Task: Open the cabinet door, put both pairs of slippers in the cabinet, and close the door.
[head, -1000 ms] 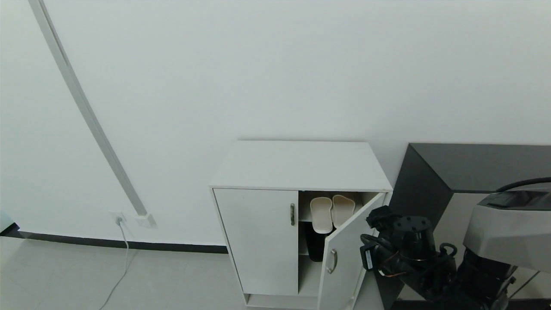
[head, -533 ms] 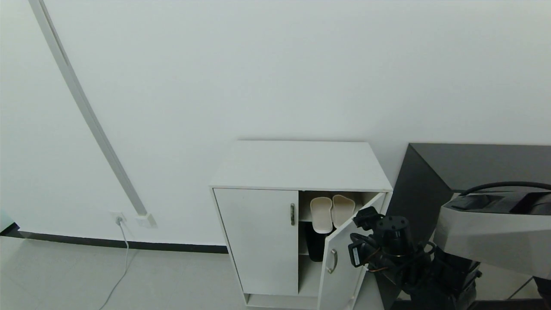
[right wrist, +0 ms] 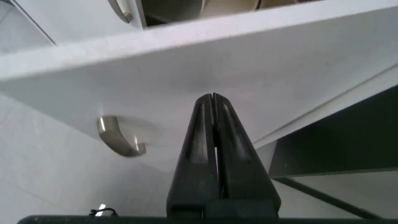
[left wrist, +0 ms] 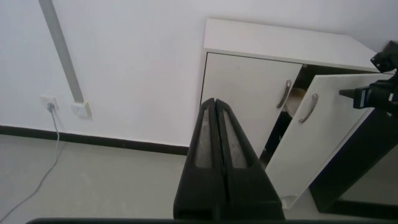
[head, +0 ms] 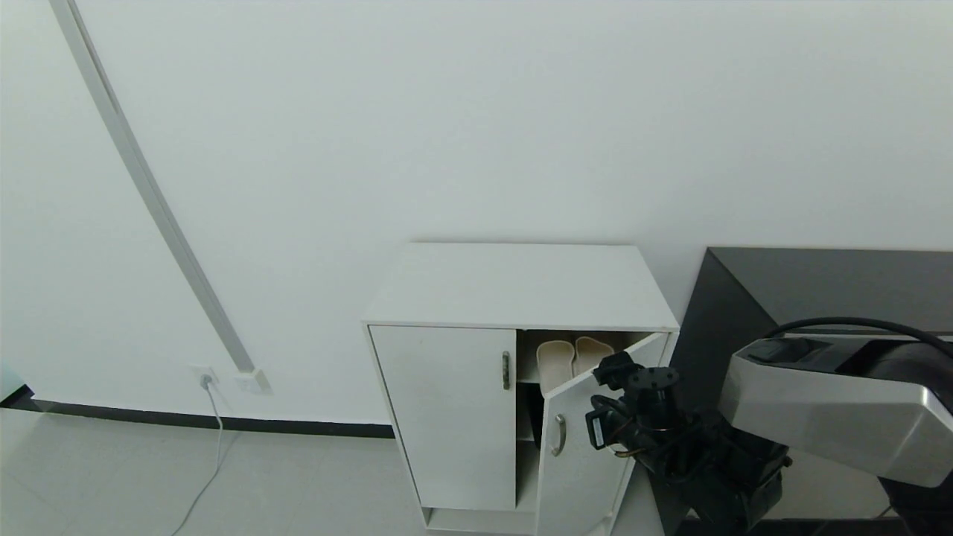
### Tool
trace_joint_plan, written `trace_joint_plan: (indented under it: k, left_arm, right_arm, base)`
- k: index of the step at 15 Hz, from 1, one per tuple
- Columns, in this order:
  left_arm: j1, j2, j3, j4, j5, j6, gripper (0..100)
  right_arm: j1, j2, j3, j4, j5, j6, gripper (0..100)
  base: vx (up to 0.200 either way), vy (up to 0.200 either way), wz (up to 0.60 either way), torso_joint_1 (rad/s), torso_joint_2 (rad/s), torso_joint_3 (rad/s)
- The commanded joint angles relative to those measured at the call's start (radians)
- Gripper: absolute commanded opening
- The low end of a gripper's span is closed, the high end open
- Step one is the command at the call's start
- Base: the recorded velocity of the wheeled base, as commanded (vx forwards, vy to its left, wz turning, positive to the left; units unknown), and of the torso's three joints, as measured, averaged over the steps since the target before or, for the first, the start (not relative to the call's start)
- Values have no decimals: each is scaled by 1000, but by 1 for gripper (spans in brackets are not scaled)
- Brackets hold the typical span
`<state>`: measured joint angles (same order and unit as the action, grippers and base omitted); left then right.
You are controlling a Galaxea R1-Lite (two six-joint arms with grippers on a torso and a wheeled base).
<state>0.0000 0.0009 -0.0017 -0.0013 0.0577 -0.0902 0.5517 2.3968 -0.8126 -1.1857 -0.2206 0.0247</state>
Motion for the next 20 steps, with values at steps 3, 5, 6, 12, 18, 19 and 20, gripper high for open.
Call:
trace_joint_plan:
  k: [3, 5, 6, 12, 18, 19, 20]
  left_arm:
    - [0, 1, 0, 0, 1, 0, 0]
    - [0, 1, 0, 0, 1, 0, 0]
    - [0, 1, 0, 0, 1, 0, 0]
    - [0, 1, 0, 0, 1, 0, 0]
    - [0, 1, 0, 0, 1, 0, 0]
    - [0, 1, 0, 0, 1, 0, 0]
    - [0, 1, 0, 0, 1, 0, 0]
  right_arm:
    - [1, 13, -82, 57, 0, 1, 0]
    - [1, 18, -123, 92, 0, 1, 0]
    - [1, 28, -146, 100, 0, 1, 0]
    - [-1, 64, -249, 155, -2, 1, 0]
    - [-9, 87, -333, 199, -6, 1, 0]
    - [-9, 90, -347, 210, -6, 1, 0]
    - [-9, 90, -358, 225, -6, 1, 0]
  base:
    - [0, 0, 0, 0, 0, 0]
    - [0, 0, 0, 0, 0, 0]
    - [0, 0, 0, 0, 0, 0]
    - [0, 0, 0, 0, 0, 0]
    - [0, 0, 0, 0, 0, 0]
    - [0, 0, 0, 0, 0, 0]
    - [0, 0, 0, 0, 0, 0]
